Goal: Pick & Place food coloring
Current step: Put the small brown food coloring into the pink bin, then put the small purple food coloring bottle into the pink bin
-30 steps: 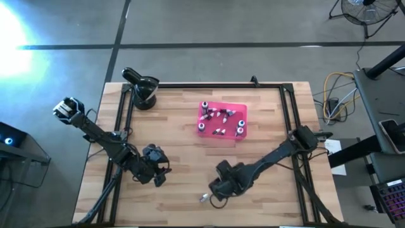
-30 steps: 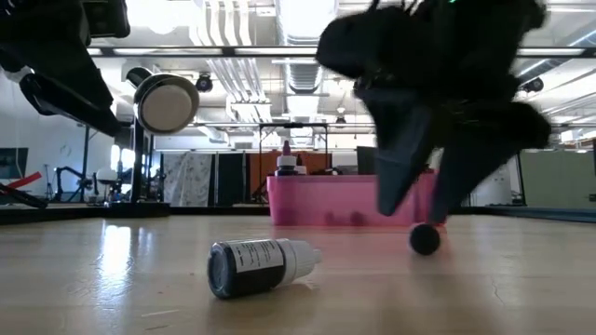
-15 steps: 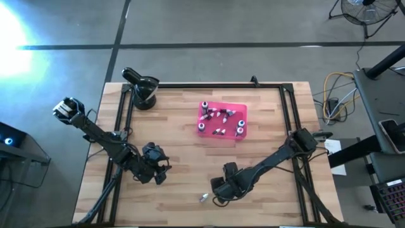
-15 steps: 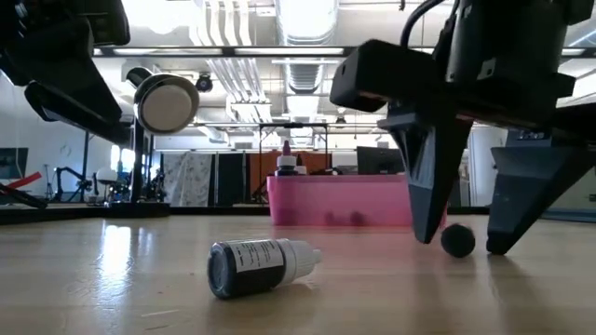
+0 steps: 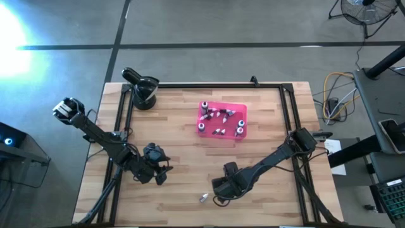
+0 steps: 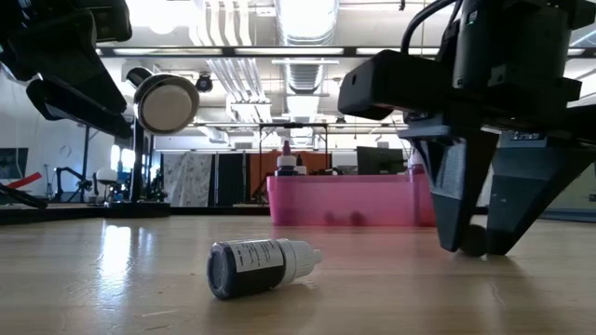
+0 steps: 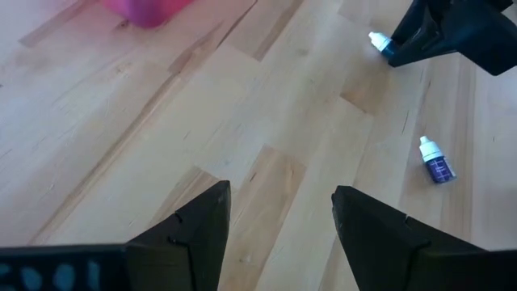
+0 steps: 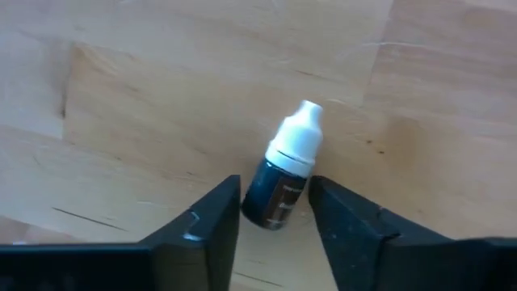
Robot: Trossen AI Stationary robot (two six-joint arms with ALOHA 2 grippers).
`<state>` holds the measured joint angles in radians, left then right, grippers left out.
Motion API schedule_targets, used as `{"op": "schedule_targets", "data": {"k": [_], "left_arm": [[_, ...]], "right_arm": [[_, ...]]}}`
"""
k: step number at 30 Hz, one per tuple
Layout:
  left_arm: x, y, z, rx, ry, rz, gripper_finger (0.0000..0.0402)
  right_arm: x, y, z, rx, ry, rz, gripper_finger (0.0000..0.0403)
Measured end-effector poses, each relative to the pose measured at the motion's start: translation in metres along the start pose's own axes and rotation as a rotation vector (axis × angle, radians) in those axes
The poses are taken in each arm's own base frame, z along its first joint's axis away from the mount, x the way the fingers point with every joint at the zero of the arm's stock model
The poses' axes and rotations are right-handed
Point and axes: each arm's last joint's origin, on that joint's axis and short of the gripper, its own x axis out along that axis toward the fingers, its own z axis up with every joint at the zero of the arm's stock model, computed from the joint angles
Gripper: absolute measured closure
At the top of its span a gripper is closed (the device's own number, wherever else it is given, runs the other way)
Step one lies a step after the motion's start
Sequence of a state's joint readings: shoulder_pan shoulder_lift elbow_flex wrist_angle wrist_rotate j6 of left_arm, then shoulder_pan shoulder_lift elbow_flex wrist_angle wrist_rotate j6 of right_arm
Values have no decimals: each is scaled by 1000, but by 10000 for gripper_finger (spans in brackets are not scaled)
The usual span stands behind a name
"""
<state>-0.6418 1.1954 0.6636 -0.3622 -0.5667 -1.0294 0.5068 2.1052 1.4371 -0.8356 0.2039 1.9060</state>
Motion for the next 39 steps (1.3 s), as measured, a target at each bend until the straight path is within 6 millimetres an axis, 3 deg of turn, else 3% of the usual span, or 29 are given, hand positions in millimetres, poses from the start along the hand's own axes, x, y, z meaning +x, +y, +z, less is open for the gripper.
{"op": "schedule_targets", "data": {"k": [7, 10, 15, 17, 23, 28, 32, 39], "left_arm": [[0, -1, 1, -7, -9, -7, 209], [0, -1, 1, -8, -9, -7, 209], [0, -1, 1, -26, -23, -1, 209], [0, -1, 2, -30, -36, 3, 209], [1, -2, 2, -54, -67, -19, 209], [1, -2, 2, -98, -67, -25, 209], [1, -3, 1, -145, -51, -39, 209], [1, -5, 2, -178, -51, -53, 209]], "right_arm": [[-4, -1, 2, -80, -25, 7, 320], [-16, 0, 8, -100, -149, 76, 339], [-82, -10, 53, -50, -372, 170, 338], [-97, -17, 76, -75, -423, 141, 337], [-123, -24, 156, -184, -449, 110, 321], [-126, -26, 191, -236, -450, 113, 266], [-131, -30, 198, -234, -486, 108, 216], [-134, -26, 172, -411, -437, 130, 171]]}}
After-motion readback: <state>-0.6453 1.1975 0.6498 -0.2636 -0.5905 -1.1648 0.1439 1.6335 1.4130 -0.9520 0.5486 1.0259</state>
